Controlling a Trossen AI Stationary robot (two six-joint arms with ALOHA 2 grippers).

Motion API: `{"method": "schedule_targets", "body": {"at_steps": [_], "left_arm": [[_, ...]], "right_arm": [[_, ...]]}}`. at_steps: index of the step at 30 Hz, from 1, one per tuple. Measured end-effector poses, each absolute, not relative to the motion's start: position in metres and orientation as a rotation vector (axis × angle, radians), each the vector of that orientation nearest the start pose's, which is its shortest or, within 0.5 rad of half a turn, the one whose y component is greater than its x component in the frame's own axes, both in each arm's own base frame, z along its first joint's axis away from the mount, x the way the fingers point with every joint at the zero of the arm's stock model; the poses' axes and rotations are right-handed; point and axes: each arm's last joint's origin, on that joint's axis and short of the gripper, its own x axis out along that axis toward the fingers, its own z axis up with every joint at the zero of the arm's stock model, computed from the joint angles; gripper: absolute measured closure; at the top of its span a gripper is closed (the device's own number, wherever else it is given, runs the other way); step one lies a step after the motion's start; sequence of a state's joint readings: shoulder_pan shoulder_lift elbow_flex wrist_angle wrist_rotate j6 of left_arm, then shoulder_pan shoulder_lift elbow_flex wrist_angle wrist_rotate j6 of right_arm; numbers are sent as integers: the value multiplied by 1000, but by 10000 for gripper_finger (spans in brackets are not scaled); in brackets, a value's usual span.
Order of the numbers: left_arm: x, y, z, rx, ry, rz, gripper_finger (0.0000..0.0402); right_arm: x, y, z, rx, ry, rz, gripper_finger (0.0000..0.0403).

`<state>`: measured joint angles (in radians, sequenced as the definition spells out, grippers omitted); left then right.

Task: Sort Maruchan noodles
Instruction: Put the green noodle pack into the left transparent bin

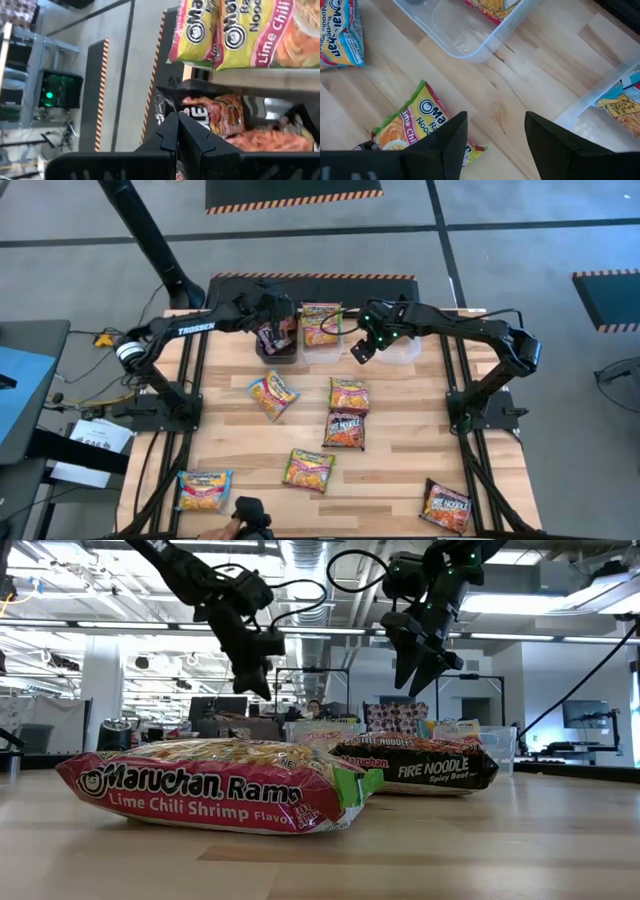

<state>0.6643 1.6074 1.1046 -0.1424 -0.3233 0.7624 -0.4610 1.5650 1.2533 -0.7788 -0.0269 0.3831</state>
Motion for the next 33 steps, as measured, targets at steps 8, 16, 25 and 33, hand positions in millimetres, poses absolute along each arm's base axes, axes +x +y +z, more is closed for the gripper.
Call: {"method": "schedule_targets", "body": {"at_steps": [8, 16, 25, 33], "left_arm": [[256, 214, 273, 455, 875, 802, 402], [224, 194, 303, 150, 765, 911, 402], [214, 187, 296, -351, 680, 652, 402], [221, 180, 302, -497, 562, 379, 402]], "right_arm": [[281, -143, 264, 610, 981, -604, 181], [280, -153, 267, 599, 929, -561, 181], [288, -157, 273, 586, 827, -446, 181], [288, -149, 272, 613, 858, -188, 169]]}}
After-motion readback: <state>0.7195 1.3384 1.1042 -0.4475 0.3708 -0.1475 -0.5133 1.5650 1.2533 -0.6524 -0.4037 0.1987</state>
